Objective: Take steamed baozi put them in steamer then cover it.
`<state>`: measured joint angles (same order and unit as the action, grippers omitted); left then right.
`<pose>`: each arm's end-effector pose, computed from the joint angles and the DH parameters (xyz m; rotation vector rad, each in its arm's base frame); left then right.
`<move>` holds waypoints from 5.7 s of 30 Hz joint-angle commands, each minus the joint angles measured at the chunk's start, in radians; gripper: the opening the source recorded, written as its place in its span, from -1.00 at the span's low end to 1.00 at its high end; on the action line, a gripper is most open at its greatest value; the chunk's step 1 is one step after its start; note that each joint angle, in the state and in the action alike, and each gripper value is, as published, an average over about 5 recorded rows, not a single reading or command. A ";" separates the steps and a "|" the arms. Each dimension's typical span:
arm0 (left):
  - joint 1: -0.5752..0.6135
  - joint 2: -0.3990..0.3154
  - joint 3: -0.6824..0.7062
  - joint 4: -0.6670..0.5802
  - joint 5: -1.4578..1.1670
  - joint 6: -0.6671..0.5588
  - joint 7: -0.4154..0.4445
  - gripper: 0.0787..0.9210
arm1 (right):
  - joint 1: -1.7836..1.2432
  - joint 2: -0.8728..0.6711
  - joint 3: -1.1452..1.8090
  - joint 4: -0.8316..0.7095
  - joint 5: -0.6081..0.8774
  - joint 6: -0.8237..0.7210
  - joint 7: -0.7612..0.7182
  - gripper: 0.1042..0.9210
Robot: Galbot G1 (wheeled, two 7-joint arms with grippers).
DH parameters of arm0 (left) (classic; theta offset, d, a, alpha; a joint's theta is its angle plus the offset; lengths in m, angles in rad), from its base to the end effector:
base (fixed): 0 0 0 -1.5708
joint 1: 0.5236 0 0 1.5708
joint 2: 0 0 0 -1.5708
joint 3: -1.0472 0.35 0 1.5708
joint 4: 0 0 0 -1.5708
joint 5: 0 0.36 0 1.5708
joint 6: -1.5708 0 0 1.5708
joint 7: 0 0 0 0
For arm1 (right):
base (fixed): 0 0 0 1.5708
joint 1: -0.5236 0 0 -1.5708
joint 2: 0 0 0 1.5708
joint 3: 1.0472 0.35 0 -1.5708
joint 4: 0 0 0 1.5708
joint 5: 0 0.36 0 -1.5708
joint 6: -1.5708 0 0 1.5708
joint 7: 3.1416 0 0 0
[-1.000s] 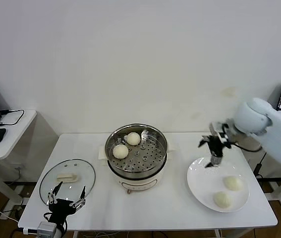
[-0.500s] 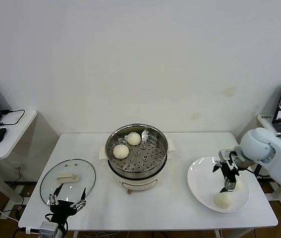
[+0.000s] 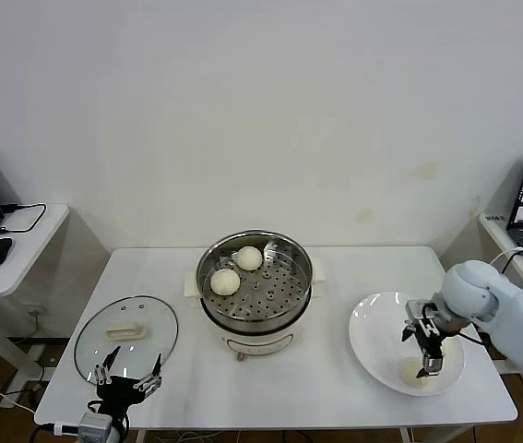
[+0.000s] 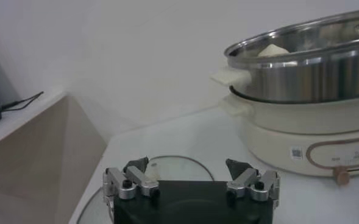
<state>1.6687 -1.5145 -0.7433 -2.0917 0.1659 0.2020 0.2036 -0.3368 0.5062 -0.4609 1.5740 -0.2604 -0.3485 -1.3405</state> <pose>0.1507 0.0776 -0.3130 -0.0287 -2.7774 -0.3993 0.4323 -0.1597 -0.1972 1.2878 -1.2209 1.2351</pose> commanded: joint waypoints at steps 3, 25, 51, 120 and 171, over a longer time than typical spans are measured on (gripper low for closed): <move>-0.002 0.000 0.000 0.020 0.002 -0.002 0.000 0.77 | -0.040 0.021 0.007 -0.056 -0.050 0.017 -0.002 0.76; -0.004 -0.001 0.006 0.027 0.002 -0.002 0.000 0.77 | -0.060 0.040 0.005 -0.094 -0.063 0.013 0.019 0.76; -0.014 -0.002 0.009 0.031 0.000 -0.003 -0.002 0.77 | 0.002 0.039 0.016 -0.100 -0.014 -0.007 0.020 0.26; 0.000 -0.056 -0.012 -0.012 0.002 -0.047 -0.048 0.77 | 0.708 0.796 -0.570 -0.282 -0.068 0.954 0.063 0.26; -0.012 -0.018 0.023 -0.038 0.006 -0.036 -0.024 0.77 | 0.895 0.201 -0.473 -0.117 0.529 0.057 0.014 0.76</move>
<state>1.6607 -1.5388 -0.7346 -2.1207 0.1743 0.1615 0.1724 0.4712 1.0611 -0.9643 1.3888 -0.0087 0.2021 -1.3019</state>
